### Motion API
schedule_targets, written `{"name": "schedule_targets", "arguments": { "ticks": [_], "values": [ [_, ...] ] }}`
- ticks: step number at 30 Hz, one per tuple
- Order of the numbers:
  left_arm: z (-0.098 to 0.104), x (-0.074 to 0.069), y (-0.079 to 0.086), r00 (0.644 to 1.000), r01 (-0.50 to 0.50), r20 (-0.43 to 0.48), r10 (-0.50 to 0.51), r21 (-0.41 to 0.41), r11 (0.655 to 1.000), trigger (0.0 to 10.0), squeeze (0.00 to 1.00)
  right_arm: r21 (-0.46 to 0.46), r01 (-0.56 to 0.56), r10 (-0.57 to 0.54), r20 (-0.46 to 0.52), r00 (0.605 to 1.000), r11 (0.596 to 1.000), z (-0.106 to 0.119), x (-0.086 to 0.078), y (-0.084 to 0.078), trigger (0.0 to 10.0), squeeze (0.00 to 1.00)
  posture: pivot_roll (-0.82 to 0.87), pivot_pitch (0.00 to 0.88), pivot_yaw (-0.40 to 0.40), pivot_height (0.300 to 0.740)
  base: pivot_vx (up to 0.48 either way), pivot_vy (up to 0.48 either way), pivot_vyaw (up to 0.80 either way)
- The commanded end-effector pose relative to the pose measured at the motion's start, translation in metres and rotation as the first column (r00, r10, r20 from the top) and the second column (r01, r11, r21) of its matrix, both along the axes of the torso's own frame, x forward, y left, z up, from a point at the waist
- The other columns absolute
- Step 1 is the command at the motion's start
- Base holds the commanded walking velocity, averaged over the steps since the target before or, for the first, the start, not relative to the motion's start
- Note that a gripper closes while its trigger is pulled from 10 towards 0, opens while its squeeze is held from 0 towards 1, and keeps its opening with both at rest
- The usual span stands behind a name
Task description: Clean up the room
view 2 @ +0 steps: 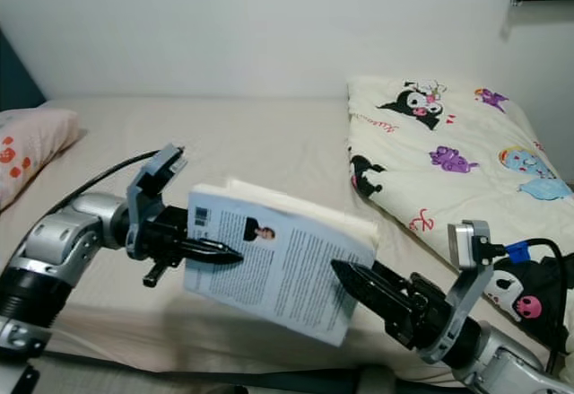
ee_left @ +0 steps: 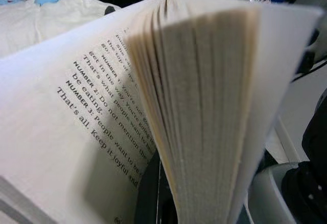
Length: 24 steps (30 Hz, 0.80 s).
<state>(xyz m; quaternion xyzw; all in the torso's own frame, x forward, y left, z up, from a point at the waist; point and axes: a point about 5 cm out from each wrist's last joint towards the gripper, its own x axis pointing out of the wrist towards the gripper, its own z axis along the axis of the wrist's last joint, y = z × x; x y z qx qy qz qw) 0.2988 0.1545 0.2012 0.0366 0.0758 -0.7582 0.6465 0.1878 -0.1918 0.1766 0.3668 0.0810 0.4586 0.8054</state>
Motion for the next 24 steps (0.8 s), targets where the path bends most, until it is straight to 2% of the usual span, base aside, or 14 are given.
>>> {"name": "schedule_targets", "arguments": {
  "ticks": [1, 2, 3, 8, 14, 15, 17, 18, 19, 20, 21, 24],
  "values": [
    [-0.002, 0.000, 0.008, 1.000, -0.015, 0.005, 0.015, 0.036, 0.999, 0.0, 0.00, -0.009, -0.003, 0.003, -0.014, 1.000, 1.000, -0.002, -0.001, 0.001, 5.0, 1.00, -0.07, 0.000, 0.066, 0.591, 0.000, 0.000, 0.00],
    [-0.002, 0.000, 0.008, 1.000, -0.015, 0.005, 0.015, 0.036, 0.999, 0.0, 0.00, -0.009, -0.003, 0.003, -0.014, 1.000, 1.000, -0.002, -0.001, 0.001, 5.0, 1.00, -0.07, 0.000, 0.066, 0.591, 0.000, 0.000, 0.00],
    [-0.001, 0.001, 0.008, 1.000, -0.016, 0.010, 0.016, 0.034, 0.999, 0.0, 0.00, -0.018, -0.010, 0.010, -0.032, 0.999, 1.000, -0.004, -0.001, 0.002, 0.0, 1.00, -0.07, 0.000, 0.066, 0.591, 0.000, 0.000, 0.00],
    [0.001, 0.002, 0.006, 0.999, -0.015, 0.029, 0.014, 0.031, 0.999, 0.0, 0.00, -0.067, -0.043, 0.038, -0.077, 0.996, 0.997, -0.012, -0.006, 0.005, 0.0, 1.00, -0.07, 0.000, 0.065, 0.591, 0.000, 0.000, 0.00],
    [0.001, 0.003, 0.006, 0.999, -0.010, 0.035, 0.009, 0.033, 0.999, 0.0, 0.00, -0.080, -0.045, 0.039, -0.087, 0.995, 0.996, -0.013, -0.006, 0.004, 0.0, 1.00, -0.07, 0.000, 0.063, 0.591, 0.000, 0.000, 0.00],
    [0.002, 0.003, 0.006, 0.999, -0.009, 0.036, 0.008, 0.034, 0.999, 0.0, 0.00, -0.082, -0.045, 0.038, -0.088, 0.995, 0.996, -0.013, -0.006, 0.003, 0.0, 0.90, -0.07, 0.000, 0.063, 0.591, 0.000, 0.000, 0.00],
    [0.002, 0.003, 0.007, 0.999, -0.008, 0.038, 0.007, 0.034, 0.999, 0.0, 0.00, -0.085, -0.043, 0.035, -0.088, 0.995, 0.995, -0.013, -0.006, 0.002, 0.0, 0.89, -0.07, 0.000, 0.062, 0.591, 0.000, 0.000, 0.00],
    [0.002, 0.003, 0.007, 0.999, -0.007, 0.040, 0.006, 0.035, 0.999, 0.0, 0.00, -0.086, -0.041, 0.034, -0.086, 0.996, 0.995, -0.013, -0.006, 0.002, 0.0, 0.80, -0.07, 0.000, 0.062, 0.591, 0.000, 0.000, 0.00],
    [0.002, 0.003, 0.007, 0.999, -0.007, 0.040, 0.006, 0.035, 0.999, 0.0, 0.00, -0.086, -0.041, 0.034, -0.086, 0.996, 0.995, -0.013, -0.006, 0.002, 0.0, 0.80, -0.07, 0.000, 0.062, 0.591, 0.000, 0.000, 0.00],
    [0.003, 0.004, 0.007, 0.999, -0.007, 0.042, 0.005, 0.034, 0.999, 0.0, 0.00, -0.089, -0.039, 0.032, -0.085, 0.996, 0.995, -0.012, -0.005, 0.001, 0.0, 0.76, -0.07, 0.000, 0.062, 0.591, 0.000, 0.000, 0.00],
    [0.003, 0.004, 0.007, 0.999, -0.005, 0.043, 0.004, 0.034, 0.999, 0.0, 0.00, -0.093, -0.035, 0.028, -0.082, 0.996, 0.995, -0.012, -0.004, 0.001, 0.0, 0.24, -0.07, 0.000, 0.062, 0.591, 0.000, 0.000, 0.00],
    [0.003, 0.004, 0.006, 0.999, -0.005, 0.044, 0.003, 0.034, 0.999, 0.0, 0.00, -0.096, -0.033, 0.025, -0.080, 0.997, 0.995, -0.012, -0.003, 0.001, 0.0, 0.24, -0.07, 0.000, 0.062, 0.591, 0.000, 0.000, 0.00]
  ]
}}
